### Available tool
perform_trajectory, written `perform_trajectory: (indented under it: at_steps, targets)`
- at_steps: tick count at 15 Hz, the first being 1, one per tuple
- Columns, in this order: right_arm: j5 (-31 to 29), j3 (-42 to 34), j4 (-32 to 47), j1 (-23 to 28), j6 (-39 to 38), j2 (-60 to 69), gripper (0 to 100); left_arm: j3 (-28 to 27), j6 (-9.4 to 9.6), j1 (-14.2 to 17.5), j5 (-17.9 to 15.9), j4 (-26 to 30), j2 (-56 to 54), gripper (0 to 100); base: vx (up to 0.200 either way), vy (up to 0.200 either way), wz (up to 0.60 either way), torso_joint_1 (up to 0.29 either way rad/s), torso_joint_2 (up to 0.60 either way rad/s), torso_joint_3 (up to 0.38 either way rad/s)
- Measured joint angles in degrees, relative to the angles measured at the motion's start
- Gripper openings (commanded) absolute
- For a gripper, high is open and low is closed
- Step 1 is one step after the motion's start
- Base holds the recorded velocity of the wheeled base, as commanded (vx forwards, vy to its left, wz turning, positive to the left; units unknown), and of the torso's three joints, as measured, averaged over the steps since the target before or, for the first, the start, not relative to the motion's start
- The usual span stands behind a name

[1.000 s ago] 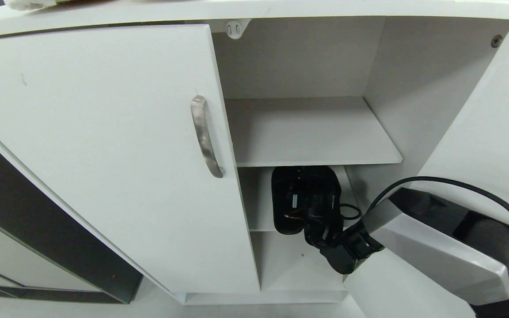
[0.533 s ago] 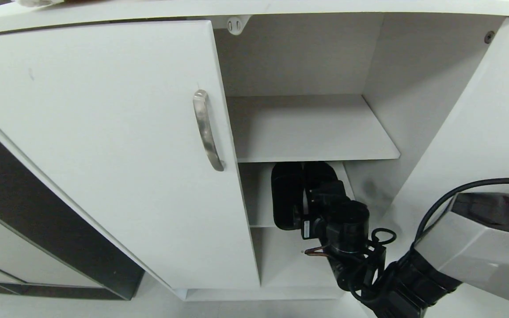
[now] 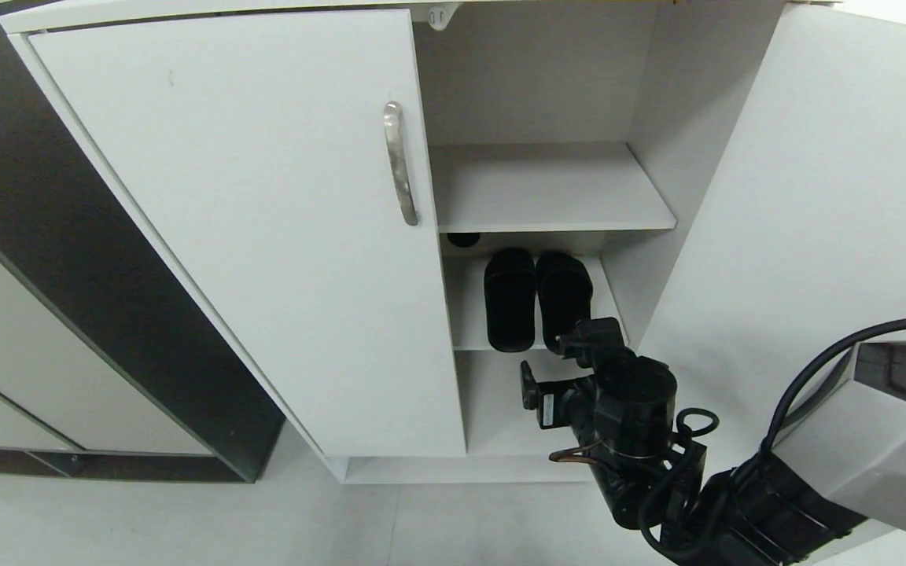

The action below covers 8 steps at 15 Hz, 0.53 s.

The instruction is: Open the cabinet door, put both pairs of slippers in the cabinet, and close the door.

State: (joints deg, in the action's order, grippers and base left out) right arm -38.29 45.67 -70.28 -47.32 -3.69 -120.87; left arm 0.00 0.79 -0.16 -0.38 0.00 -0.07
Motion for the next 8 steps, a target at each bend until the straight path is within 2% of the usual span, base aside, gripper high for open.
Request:
perform_trajectory:
  at_steps: [5,8]
  targets:
    - [0.0,-0.2,-0.3,-0.1,0.0,0.4,100,0.0,-0.04,0.0,-0.2,0.0,0.0,0,0.0,0.0,0.0,0.0,0.0,0.0]
    - [-0.1,-0.5,-0.6,-0.5,0.0,0.4,100,0.0,-0.01,0.0,-0.2,0.0,0.0,0,0.0,0.0,0.0,0.002,0.0,0.152]
